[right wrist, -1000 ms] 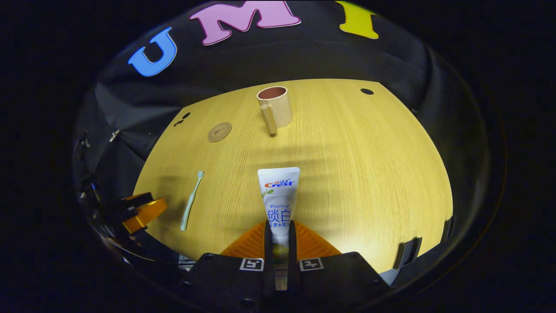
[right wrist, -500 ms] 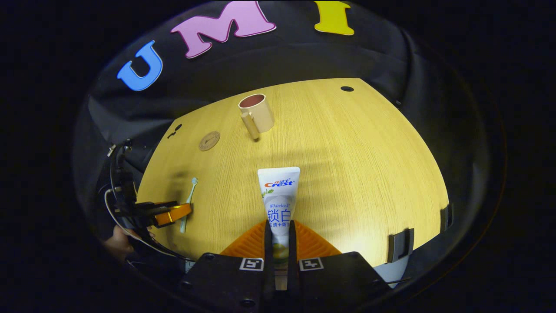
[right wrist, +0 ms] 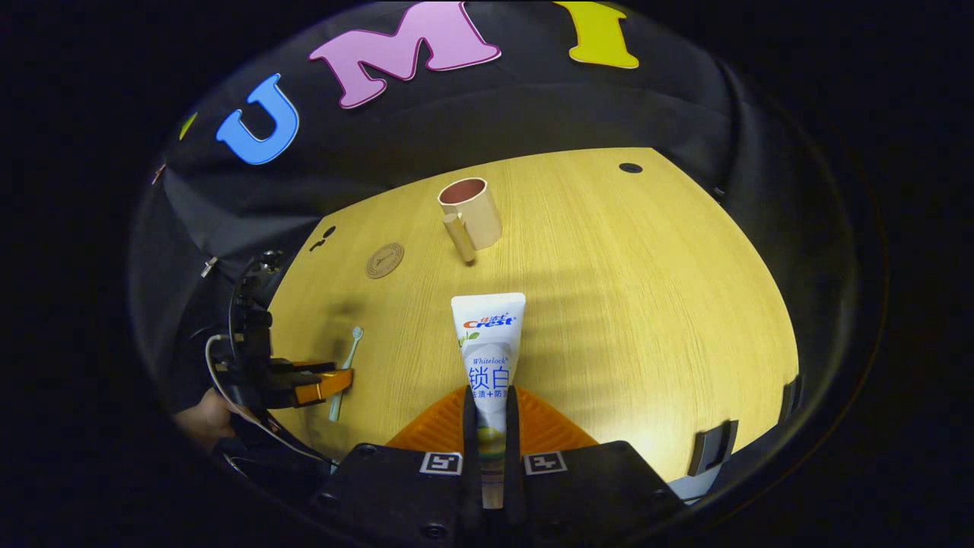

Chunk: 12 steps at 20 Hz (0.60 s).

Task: Put the toothbrush and toothpaste on the desktop into the cup, then pick up the cup and place it on the coaster on the desktop.

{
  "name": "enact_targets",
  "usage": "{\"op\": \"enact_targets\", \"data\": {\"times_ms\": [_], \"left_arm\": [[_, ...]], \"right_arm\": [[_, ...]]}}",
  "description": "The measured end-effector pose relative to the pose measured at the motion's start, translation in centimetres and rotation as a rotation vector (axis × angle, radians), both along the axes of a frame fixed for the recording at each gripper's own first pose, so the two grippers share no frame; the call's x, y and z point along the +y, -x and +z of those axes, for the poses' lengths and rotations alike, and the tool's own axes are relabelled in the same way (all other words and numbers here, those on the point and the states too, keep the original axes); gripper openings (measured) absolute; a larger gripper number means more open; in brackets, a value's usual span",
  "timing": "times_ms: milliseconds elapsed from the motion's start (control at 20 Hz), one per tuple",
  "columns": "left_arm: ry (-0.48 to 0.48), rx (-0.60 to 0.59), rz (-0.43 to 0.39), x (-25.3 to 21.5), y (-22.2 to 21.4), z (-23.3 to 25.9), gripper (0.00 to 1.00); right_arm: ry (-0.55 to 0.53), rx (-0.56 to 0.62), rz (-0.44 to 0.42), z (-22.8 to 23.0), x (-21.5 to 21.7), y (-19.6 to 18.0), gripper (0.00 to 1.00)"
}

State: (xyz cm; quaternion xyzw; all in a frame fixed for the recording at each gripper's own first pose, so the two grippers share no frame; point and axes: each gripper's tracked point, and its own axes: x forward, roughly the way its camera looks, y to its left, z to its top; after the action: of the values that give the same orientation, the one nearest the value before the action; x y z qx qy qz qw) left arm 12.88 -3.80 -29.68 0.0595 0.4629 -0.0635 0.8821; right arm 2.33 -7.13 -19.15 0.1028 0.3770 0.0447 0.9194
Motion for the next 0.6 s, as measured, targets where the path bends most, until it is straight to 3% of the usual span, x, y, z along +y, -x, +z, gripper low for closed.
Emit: {"op": "enact_targets", "data": {"times_ms": [50, 100, 200, 600], "left_arm": [[-0.002, 0.018, 0.004, -0.1, 0.0, 0.1, 0.51], [-0.002, 0.035, 0.008, -0.4, -0.2, 0.1, 0.34], [-0.009, 0.063, 0.004, -0.6, -0.1, 0.3, 0.18], [-0.011, 0.069, -0.008, -0.6, -0.3, 0.3, 0.07]], "right_arm": [[-0.010, -0.004, 0.007, 0.1, 0.2, -0.2, 0.14], [-0.016, -0.007, 0.013, 0.1, 0.5, -0.5, 0.14], [-0.024, -0.017, 0.024, 0.6, 0.7, -1.3, 0.14], [-0.009, -0.108, 0.049, 3.8, 0.3, -4.9, 0.14]]}}
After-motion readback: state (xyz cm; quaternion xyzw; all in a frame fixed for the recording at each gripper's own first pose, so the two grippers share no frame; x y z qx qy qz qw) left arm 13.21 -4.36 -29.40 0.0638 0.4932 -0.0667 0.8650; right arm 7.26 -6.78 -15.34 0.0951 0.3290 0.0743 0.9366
